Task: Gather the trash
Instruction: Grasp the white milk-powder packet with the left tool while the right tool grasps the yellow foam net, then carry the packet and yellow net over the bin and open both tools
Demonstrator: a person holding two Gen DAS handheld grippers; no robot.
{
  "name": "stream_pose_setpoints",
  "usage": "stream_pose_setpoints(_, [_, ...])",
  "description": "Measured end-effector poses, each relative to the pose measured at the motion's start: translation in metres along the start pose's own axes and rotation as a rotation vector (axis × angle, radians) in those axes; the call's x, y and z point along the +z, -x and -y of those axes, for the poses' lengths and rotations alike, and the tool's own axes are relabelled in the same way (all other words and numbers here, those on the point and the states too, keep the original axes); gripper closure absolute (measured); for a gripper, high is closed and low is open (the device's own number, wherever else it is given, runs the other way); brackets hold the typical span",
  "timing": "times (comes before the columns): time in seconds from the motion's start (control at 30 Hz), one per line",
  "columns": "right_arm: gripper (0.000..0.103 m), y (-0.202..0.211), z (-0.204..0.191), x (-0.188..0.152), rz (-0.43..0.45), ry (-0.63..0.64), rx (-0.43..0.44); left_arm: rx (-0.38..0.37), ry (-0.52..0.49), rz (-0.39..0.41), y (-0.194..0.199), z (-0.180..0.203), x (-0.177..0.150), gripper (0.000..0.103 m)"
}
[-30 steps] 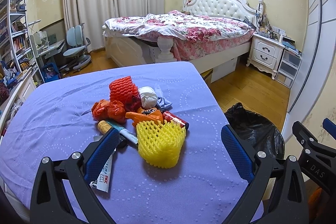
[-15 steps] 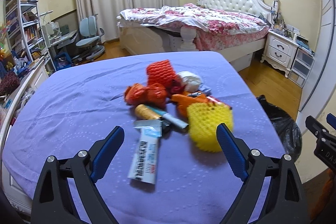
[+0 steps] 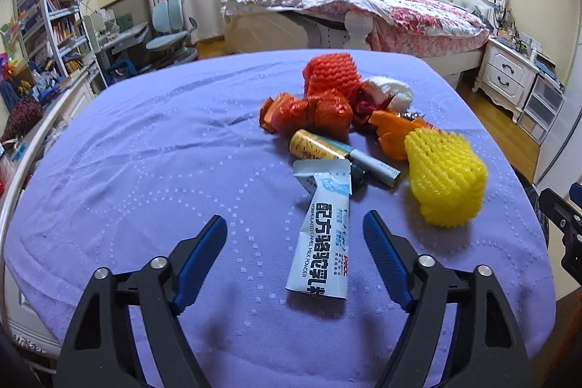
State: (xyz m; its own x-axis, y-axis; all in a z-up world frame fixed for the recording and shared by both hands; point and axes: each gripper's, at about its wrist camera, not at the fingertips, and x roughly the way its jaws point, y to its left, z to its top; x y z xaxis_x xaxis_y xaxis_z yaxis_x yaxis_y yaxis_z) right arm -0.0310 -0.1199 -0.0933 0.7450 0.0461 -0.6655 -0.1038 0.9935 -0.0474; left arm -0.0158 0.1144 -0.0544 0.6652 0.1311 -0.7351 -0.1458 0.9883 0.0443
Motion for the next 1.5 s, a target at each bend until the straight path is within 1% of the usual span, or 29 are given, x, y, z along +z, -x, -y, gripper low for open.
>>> stream_pose_setpoints(0.07, [0.026, -0.002, -0.005, 0.001, -0.005, 0.007, 0.011, -0.004, 0.001, -0.019, -0.005, -0.002, -0.001, 0.035])
stream_pose_setpoints(0.13, [0.026, -0.004, -0.010, 0.001, -0.011, 0.015, 0.021, -0.023, -0.006, -0.041, -0.011, -0.004, -0.002, 0.041])
stream_pose_setpoints(0.2, [0.026, -0.006, -0.012, 0.002, -0.016, 0.023, 0.027, -0.055, -0.004, -0.068, -0.015, -0.005, -0.005, 0.050])
stream_pose_setpoints(0.23, [0.026, -0.007, -0.014, 0.003, -0.019, 0.027, 0.031, -0.076, 0.002, -0.084, -0.017, -0.007, -0.006, 0.058])
stream_pose_setpoints(0.3, [0.026, -0.009, -0.019, 0.004, -0.021, 0.034, 0.037, -0.090, 0.010, -0.082, -0.015, -0.009, -0.008, 0.065])
stream_pose_setpoints(0.33, [0.026, -0.010, -0.020, 0.004, -0.021, 0.037, 0.041, -0.104, 0.016, -0.083, -0.014, -0.010, -0.009, 0.070])
stream_pose_setpoints(0.4, [0.026, -0.010, -0.025, 0.006, -0.022, 0.043, 0.050, -0.129, 0.031, -0.079, -0.008, -0.013, -0.010, 0.071])
stream_pose_setpoints(0.47, [0.026, -0.008, -0.030, 0.007, -0.019, 0.046, 0.063, -0.133, 0.034, -0.068, -0.004, -0.015, -0.010, 0.071])
stream_pose_setpoints(0.63, [0.026, -0.004, -0.046, 0.012, -0.004, 0.065, 0.102, -0.110, 0.037, -0.012, 0.012, -0.023, -0.006, 0.071])
stream_pose_setpoints(0.77, [0.026, -0.008, -0.063, 0.016, -0.018, 0.089, 0.140, -0.071, 0.042, 0.023, 0.017, -0.033, -0.001, 0.071])
stream_pose_setpoints(0.83, [0.026, -0.010, -0.072, 0.015, -0.018, 0.100, 0.152, -0.056, 0.049, 0.028, 0.015, -0.039, 0.000, 0.071])
stream_pose_setpoints(1.0, [0.026, -0.024, -0.091, 0.016, -0.031, 0.136, 0.157, -0.048, 0.078, 0.021, 0.010, -0.051, 0.001, 0.071])
stream_pose_setpoints(1.07, [0.039, -0.029, -0.095, 0.016, -0.044, 0.143, 0.166, -0.048, 0.083, 0.022, 0.009, -0.052, 0.001, 0.071])
stream_pose_setpoints(1.1, [0.051, -0.032, -0.094, 0.014, -0.054, 0.146, 0.179, -0.050, 0.085, 0.022, 0.008, -0.052, 0.001, 0.071])
stream_pose_setpoints(1.13, [0.053, -0.033, -0.094, 0.014, -0.063, 0.143, 0.199, -0.052, 0.085, 0.022, 0.008, -0.052, 0.000, 0.071])
stream_pose_setpoints(1.17, [0.055, -0.033, -0.095, 0.014, -0.059, 0.141, 0.197, -0.055, 0.086, 0.023, 0.008, -0.051, 0.000, 0.071])
stream_pose_setpoints(1.23, [0.064, -0.028, -0.095, 0.013, -0.041, 0.155, 0.197, -0.061, 0.086, 0.023, 0.008, -0.048, 0.000, 0.071])
stream_pose_setpoints(1.27, [0.066, -0.024, -0.094, 0.013, -0.031, 0.157, 0.197, -0.063, 0.084, 0.025, 0.008, -0.047, -0.001, 0.071])
stream_pose_setpoints(1.33, [0.072, -0.019, -0.091, 0.013, -0.020, 0.148, 0.207, -0.071, 0.079, 0.029, 0.010, -0.043, -0.001, 0.072])
stream_pose_setpoints(1.5, [0.074, -0.006, -0.079, 0.013, 0.004, 0.130, 0.211, -0.093, 0.058, 0.051, 0.018, -0.030, 0.000, 0.072])
